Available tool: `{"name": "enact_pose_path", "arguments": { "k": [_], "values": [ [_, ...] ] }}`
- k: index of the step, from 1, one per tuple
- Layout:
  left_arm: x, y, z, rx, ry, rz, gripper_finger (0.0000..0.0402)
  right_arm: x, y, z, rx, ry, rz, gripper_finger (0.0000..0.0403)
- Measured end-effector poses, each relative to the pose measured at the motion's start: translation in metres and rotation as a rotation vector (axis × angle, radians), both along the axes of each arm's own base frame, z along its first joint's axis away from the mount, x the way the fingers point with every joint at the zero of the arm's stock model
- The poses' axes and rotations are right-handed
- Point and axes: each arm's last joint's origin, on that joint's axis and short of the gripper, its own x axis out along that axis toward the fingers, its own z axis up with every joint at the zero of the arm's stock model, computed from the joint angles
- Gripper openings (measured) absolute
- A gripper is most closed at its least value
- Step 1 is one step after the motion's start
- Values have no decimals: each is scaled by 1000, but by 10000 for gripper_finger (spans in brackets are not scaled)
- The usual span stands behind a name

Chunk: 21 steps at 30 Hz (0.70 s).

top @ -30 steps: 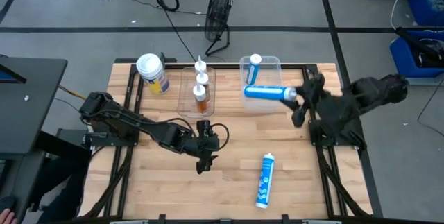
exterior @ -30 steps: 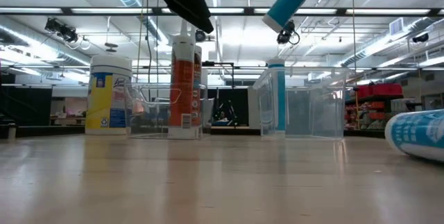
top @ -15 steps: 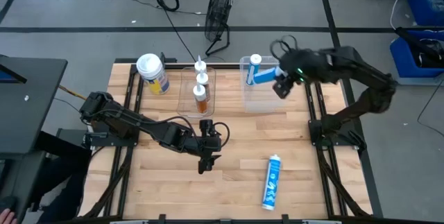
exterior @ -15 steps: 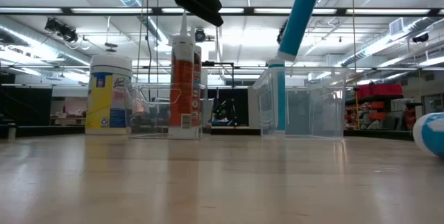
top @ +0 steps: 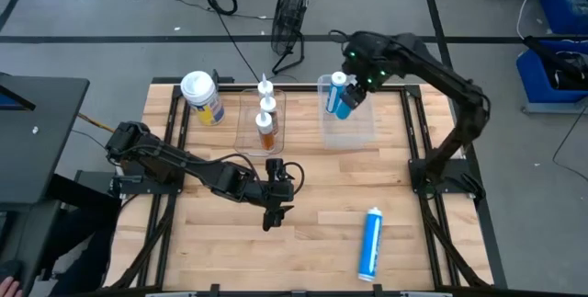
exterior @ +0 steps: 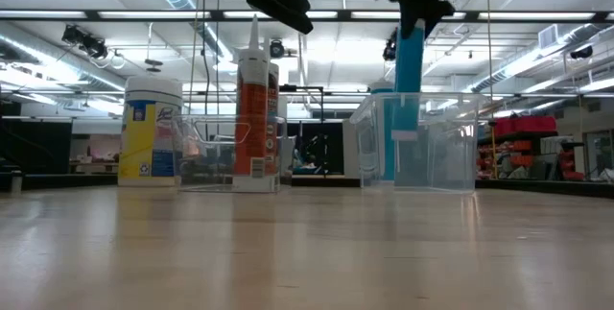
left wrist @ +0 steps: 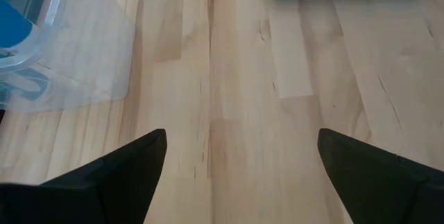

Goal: Pick & place silicon tubes, Sealant and Lysol wipes
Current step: Put the right blue sealant into the right transparent bin

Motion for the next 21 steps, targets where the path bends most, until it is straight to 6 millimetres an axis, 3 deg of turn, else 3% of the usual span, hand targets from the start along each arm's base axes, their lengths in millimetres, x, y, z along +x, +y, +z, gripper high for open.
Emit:
{"name": "enact_pose_path", "arguments": {
  "k": [11,21],
  "values": [
    [0,0,0,-1,-1,0,381,21,-48,-41,85,79,-18,210],
    [0,0,0,7,1,-7,381,38,-58,-56,116,45,27,210]
  ]
}}
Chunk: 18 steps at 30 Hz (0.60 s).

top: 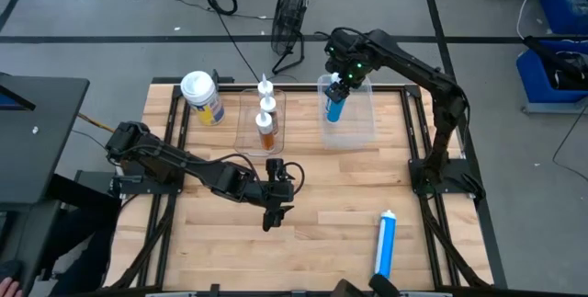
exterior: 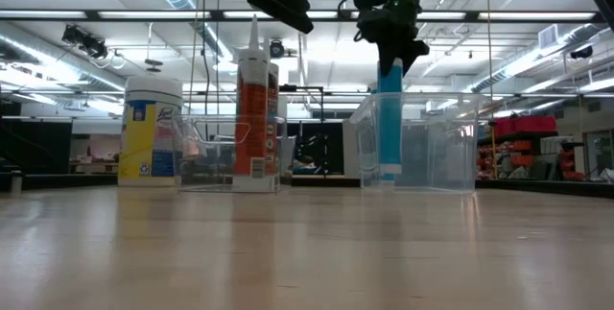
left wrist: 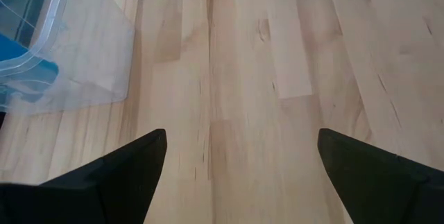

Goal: Pick & place silicon tubes, Sealant and Lysol wipes
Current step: Put the right blue sealant into the right transparent bin

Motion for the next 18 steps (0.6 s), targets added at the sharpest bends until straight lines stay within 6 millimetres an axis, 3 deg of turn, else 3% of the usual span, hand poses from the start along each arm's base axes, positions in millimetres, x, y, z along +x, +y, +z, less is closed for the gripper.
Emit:
{"name": "enact_pose_path", "arguments": {
  "k": [5,12,18],
  "values": [
    [0,0,0,0,0,0,381,2,1,-5,15,2,9,210],
    [0,0,0,-1,-3,0,381,2,2,-33,56,61,11,210],
    [0,0,0,-4,-1,-3,381,5,3,-35,31,37,26,210]
  ]
}}
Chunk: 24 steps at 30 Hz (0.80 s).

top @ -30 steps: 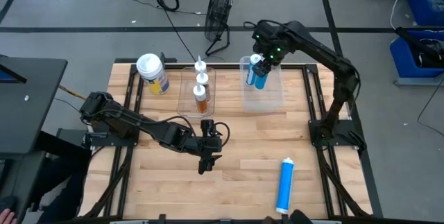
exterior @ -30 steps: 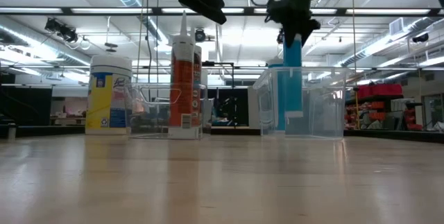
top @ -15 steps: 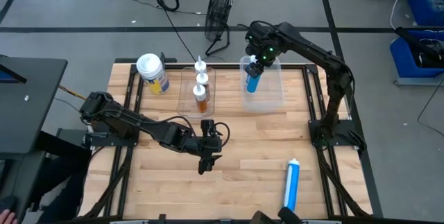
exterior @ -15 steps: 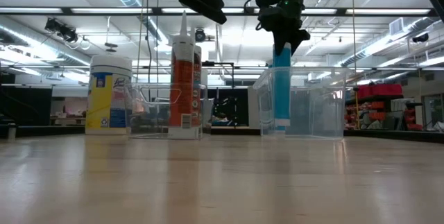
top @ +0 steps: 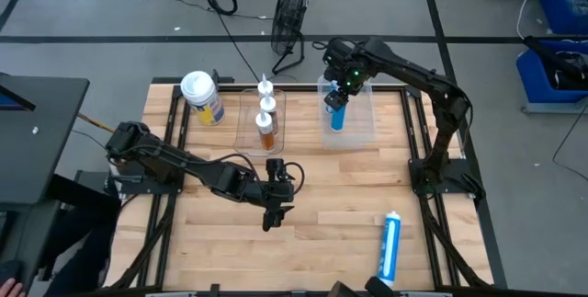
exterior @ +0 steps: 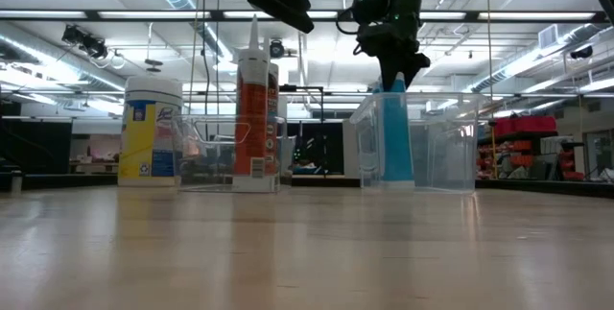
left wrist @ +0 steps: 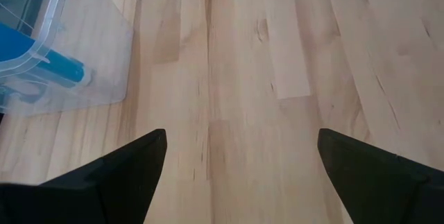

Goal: Pick & place silicon tubes, Sealant and Lysol wipes
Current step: Put the right blue sealant into the right transparent bin

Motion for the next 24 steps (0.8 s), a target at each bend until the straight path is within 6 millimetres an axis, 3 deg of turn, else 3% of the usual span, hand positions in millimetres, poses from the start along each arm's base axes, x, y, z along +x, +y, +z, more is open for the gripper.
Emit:
{"name": "enact_pose_path", "arguments": {
  "k": [8,16,24],
  "values": [
    [0,0,0,3,1,-3,381,-2,5,3,3,6,3,211],
    [0,0,0,2,-3,-4,381,-6,9,2,42,45,1,279],
    [1,1,1,5,-12,-8,381,-10,12,12,44,54,4,263]
  ]
}}
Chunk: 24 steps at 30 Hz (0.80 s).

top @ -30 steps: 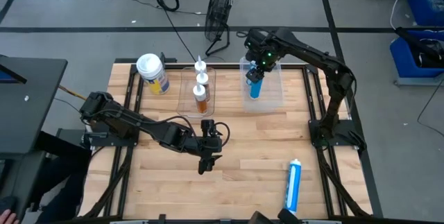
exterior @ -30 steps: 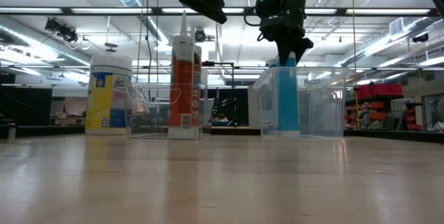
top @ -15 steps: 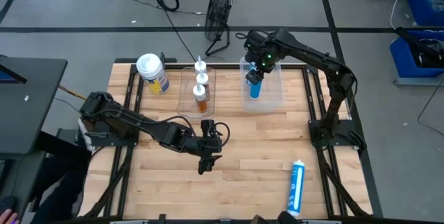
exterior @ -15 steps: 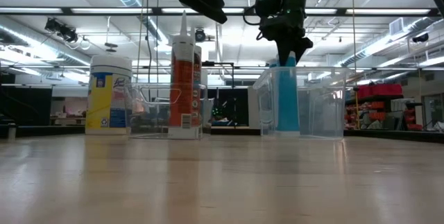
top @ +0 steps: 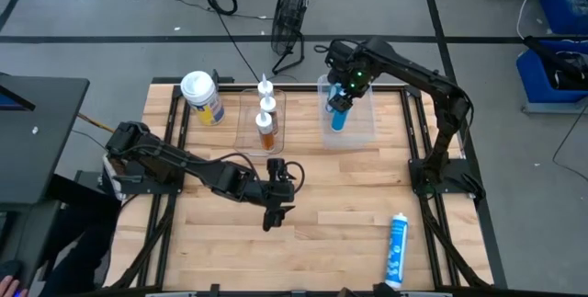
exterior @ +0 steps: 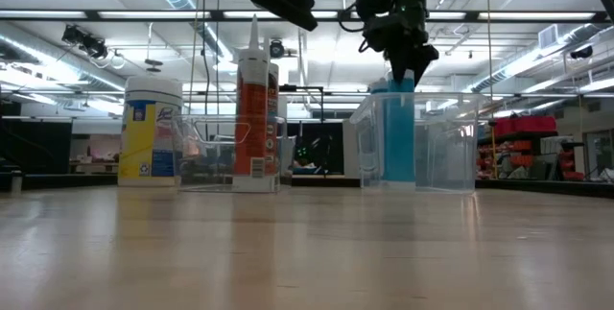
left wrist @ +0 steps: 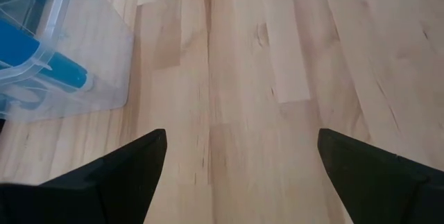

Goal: Pick & place silicon tubes, Sealant and Lysol wipes
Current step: Put the right blue sealant into the right transparent bin, then put the blue sealant into the right transparent bin

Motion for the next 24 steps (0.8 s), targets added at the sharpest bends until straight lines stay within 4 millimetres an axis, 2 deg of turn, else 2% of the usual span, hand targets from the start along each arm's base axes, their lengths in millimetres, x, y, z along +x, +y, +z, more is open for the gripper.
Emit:
{"name": "enact_pose_path", "arguments": {
  "k": [8,16,21,24],
  "values": [
    [1,1,0,-1,-6,4,381,-7,4,30,-14,-21,0,254],
    [2,4,0,-1,-7,13,381,-24,18,80,-102,-185,-24,251],
    [2,5,0,3,-5,12,381,-38,41,102,-40,-310,-18,242],
    [2,5,0,10,-4,5,381,-38,63,106,-23,-323,15,236]
  ]
}}
